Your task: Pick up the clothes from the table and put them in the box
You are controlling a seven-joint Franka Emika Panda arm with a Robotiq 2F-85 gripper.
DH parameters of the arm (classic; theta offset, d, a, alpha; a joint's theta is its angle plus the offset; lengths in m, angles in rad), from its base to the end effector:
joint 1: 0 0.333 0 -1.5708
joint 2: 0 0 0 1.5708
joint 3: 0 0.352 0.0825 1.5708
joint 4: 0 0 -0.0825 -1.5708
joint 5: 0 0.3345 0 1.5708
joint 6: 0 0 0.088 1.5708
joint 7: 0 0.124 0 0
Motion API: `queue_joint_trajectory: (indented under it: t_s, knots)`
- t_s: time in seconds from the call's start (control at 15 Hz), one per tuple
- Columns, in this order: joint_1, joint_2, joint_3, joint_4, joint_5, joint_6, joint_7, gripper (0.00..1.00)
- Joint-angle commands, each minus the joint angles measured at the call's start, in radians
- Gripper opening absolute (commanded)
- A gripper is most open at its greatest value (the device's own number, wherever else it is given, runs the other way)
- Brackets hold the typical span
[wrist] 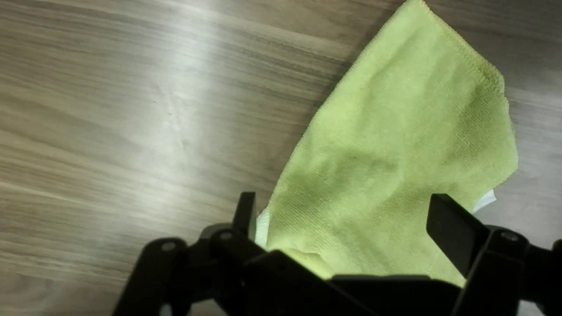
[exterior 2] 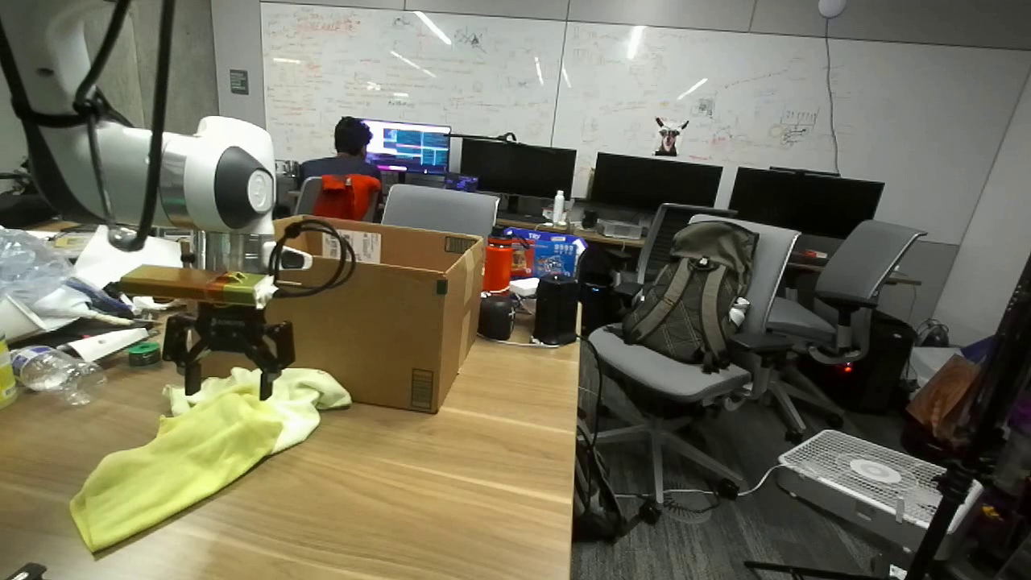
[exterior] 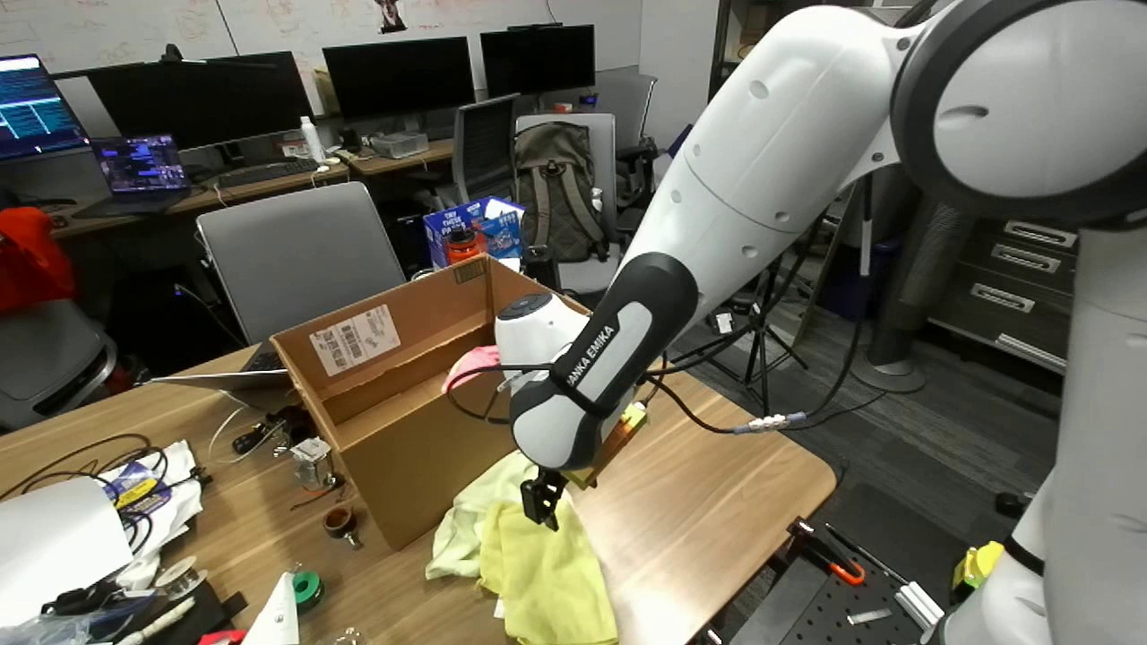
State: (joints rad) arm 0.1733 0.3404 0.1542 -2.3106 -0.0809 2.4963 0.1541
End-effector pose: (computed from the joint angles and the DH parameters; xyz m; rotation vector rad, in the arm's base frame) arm 0.4677 0.1586 0.2470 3.0839 0.3669 -0.2281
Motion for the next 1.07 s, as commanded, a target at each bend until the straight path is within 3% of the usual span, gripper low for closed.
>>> queue_joint_trajectory:
  t_s: [0.0,0.4,1.0]
  knots:
    - [-0.01,0.037,0.021,0.048,0.056,0.007,-0.095,1.0]
    - [-0.018,0.067,0.038,0.076,0.106,0.012,-0.171,1.0]
    - [-0.006,0.107,0.03,0.071,0.097,0.036,-0.167,1.0]
